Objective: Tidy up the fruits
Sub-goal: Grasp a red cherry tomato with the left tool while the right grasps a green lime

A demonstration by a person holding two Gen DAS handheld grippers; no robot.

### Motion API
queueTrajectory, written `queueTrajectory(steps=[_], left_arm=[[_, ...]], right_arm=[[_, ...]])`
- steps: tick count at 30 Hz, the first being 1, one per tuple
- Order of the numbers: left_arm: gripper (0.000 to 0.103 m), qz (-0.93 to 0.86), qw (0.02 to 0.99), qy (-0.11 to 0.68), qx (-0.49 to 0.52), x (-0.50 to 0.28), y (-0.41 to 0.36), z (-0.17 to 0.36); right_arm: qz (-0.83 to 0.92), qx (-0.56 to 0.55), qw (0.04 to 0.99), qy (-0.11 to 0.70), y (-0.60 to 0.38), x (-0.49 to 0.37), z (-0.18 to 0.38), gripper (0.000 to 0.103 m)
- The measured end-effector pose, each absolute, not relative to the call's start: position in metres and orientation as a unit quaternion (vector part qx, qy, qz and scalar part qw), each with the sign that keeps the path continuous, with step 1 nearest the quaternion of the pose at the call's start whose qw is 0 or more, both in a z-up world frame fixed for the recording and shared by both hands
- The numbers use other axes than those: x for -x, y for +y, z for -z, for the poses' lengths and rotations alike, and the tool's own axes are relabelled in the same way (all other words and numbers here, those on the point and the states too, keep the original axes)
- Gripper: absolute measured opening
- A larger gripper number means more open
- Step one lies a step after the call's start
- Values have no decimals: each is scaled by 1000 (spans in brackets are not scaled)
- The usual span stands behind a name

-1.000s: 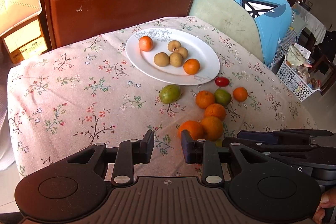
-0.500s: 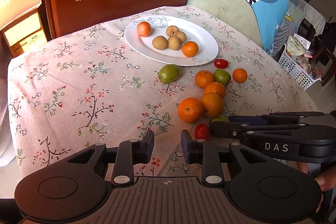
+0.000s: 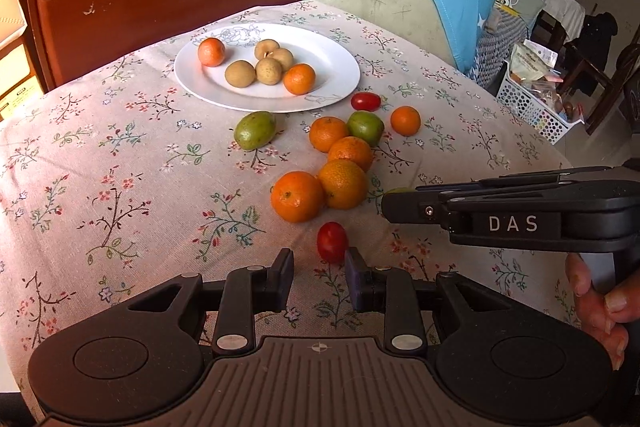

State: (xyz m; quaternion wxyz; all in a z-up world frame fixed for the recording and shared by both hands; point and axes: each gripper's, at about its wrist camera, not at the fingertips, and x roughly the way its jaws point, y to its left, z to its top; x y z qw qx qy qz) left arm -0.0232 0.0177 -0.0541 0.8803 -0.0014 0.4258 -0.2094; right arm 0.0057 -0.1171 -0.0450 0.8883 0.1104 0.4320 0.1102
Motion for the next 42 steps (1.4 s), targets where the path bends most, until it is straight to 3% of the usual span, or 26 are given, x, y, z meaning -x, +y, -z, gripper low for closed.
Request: queueTrajectory(steps=[16,30,42], left_arm=[[26,207,892,400,-36,19,-3,60],[19,201,895,396,-48,24,-2,60],[18,194,900,388,-31,26,4,52]], right_arm=[[-96,-122,881,447,-124,-4,53,32],[-100,-112,882,447,-122,-4,53,33],[-105,-107,886,438,-121,-3,49,27]])
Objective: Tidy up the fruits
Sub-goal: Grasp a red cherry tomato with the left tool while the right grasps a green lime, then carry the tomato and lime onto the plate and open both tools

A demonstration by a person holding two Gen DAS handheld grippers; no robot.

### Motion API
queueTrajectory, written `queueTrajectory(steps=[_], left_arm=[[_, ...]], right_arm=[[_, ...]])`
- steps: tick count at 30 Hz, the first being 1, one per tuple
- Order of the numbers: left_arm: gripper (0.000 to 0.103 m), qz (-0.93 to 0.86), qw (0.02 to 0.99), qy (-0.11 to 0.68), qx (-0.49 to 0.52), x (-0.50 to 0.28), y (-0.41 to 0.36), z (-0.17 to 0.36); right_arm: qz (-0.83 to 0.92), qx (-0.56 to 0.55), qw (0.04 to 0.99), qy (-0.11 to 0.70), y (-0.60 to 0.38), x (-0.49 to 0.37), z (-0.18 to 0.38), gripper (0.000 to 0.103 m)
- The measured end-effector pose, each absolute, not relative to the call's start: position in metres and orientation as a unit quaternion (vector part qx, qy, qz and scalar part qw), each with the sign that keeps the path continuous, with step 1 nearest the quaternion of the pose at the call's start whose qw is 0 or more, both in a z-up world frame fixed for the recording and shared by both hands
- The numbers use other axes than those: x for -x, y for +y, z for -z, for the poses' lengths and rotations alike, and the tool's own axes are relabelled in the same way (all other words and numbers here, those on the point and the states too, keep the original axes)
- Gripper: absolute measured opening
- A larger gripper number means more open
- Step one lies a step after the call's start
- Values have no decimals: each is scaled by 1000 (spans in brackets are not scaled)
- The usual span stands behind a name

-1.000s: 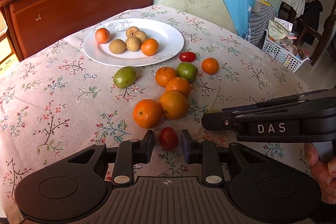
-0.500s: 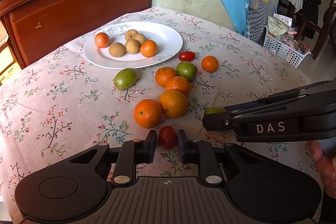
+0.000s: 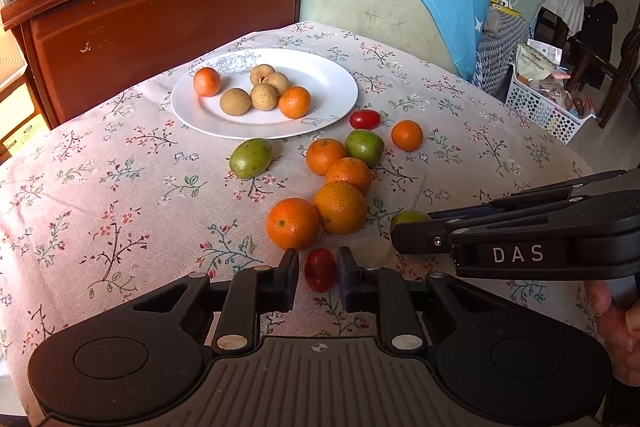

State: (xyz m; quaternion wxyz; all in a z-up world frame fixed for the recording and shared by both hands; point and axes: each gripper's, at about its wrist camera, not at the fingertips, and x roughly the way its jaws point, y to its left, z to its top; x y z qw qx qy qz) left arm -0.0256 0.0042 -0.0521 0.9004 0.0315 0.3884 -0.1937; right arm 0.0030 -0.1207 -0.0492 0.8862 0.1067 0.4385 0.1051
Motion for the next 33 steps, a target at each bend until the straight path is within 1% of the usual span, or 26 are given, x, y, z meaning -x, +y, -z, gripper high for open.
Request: queueTrajectory(steps=[6,15,24,29,33], left_arm=[[18,190,902,387,-7,22,9,42],[18,188,906,378,35,3,21,13],[18,189,915,356,21,-35,21,-16],[18,193,919,344,10,-63,23,-29],[18,190,919,347,1,-86,26,-27]], right_arm=[[-108,-114,892,424,-121,-4,40,27],[-107,-120,912,378,-130,-15,3,27],[-113,-115,923,348,-139,-45,-26,27],[-113,-105,929,337,-146,-68,-34,27],[-110,-114,928,337,-151,-87,-29,27]])
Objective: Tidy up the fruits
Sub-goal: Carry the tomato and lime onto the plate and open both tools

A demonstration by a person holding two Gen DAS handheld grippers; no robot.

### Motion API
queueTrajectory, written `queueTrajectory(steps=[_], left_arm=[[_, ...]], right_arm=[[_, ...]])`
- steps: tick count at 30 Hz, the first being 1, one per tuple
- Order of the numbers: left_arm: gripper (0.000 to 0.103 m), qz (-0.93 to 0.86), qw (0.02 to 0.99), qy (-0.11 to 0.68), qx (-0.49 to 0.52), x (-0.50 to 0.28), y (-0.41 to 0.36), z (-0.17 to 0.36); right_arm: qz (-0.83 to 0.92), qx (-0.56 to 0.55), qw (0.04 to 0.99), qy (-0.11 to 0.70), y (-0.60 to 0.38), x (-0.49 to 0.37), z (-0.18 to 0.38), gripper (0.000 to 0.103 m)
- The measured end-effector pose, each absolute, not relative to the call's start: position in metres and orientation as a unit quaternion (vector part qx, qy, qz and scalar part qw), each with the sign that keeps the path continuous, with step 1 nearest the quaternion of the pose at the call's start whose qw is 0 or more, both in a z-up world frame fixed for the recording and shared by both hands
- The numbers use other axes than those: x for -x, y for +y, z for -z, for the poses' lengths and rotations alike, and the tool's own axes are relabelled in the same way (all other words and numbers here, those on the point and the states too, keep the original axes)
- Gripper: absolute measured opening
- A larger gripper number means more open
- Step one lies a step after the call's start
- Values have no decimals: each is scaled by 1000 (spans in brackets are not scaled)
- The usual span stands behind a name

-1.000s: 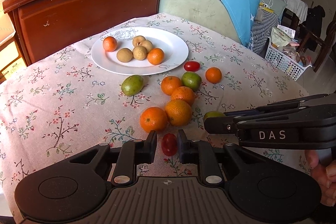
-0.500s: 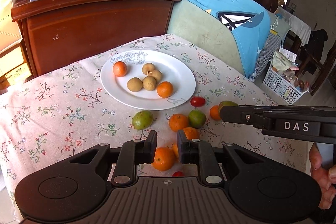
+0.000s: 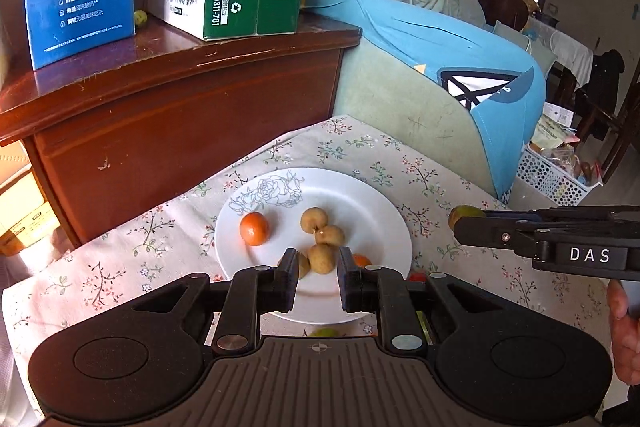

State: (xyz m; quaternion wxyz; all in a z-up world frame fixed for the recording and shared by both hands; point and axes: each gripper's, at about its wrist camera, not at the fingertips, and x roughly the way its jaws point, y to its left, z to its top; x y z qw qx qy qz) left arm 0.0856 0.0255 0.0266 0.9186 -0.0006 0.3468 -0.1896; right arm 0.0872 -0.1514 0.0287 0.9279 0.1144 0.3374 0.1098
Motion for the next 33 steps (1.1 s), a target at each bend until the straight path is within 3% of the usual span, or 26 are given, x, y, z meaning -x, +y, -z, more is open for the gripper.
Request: queueTrajectory(steps=[18,33], left_arm=[[18,160,899,407,16,-156,32,26],[21,177,903,391,4,-162,24,25]], right_arm=[[-99,-119,909,388,-141,-144,22,27],[-84,-152,908,381,-150,-154,24,31]])
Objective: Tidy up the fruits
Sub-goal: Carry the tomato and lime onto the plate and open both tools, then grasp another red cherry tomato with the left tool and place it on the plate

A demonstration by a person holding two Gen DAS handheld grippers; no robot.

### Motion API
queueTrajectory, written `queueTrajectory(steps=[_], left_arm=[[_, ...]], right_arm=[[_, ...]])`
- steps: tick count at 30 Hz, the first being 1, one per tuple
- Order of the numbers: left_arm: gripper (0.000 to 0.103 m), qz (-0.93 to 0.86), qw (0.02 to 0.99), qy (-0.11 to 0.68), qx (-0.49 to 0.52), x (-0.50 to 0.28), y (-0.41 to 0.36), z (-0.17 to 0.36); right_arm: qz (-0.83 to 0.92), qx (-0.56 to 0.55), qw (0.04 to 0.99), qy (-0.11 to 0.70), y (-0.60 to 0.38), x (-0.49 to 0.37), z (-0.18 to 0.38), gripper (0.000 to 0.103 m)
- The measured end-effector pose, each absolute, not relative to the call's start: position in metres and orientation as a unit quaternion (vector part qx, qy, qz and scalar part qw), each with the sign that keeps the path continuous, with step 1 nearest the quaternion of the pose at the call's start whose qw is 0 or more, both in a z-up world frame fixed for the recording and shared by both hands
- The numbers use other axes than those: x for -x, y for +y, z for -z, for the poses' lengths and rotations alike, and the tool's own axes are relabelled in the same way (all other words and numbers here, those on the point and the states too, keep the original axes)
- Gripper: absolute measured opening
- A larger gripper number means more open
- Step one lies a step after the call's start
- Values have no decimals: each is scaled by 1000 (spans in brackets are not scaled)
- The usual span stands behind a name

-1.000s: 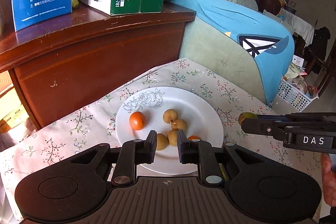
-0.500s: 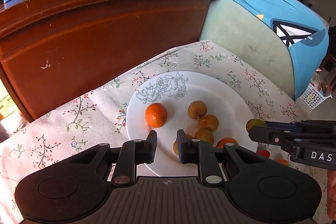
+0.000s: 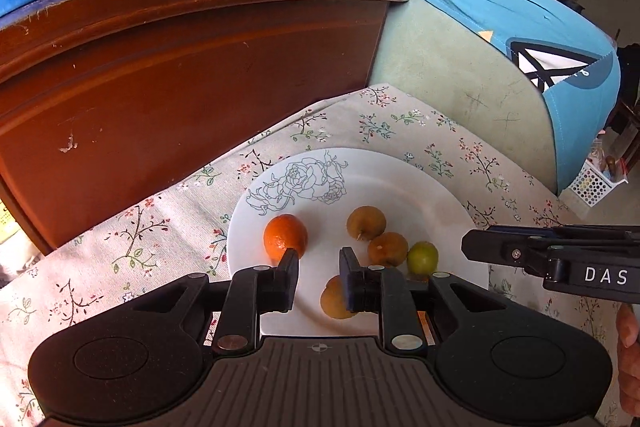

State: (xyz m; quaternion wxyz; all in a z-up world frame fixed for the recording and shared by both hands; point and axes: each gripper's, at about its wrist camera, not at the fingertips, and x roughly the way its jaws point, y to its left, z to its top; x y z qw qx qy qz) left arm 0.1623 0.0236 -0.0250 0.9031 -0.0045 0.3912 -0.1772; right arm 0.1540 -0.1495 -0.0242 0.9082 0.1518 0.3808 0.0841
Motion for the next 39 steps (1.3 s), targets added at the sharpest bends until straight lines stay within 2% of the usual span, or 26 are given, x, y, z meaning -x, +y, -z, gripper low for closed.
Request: queueTrajectory(steps=[10,16,20,29,39], left_arm=[[21,208,894,395,-41,-141,21,20],[21,242,880,408,-30,-95,21,3],[21,266,866,423,-25,-56,16,0],[21,243,848,471,-23,5,-1,32],[21,214,856,469,-38,8,-17,47]], right_arm=[[-83,-151,907,384,-158,-148,23,31],[-86,-131,906,392,-157,-132,20,32],[-84,-130,908,390,-157,-117,13,37],[-86,-123,908,392,-155,-97,3,38],[-94,-113,914,378,-157,-90,-6,38]])
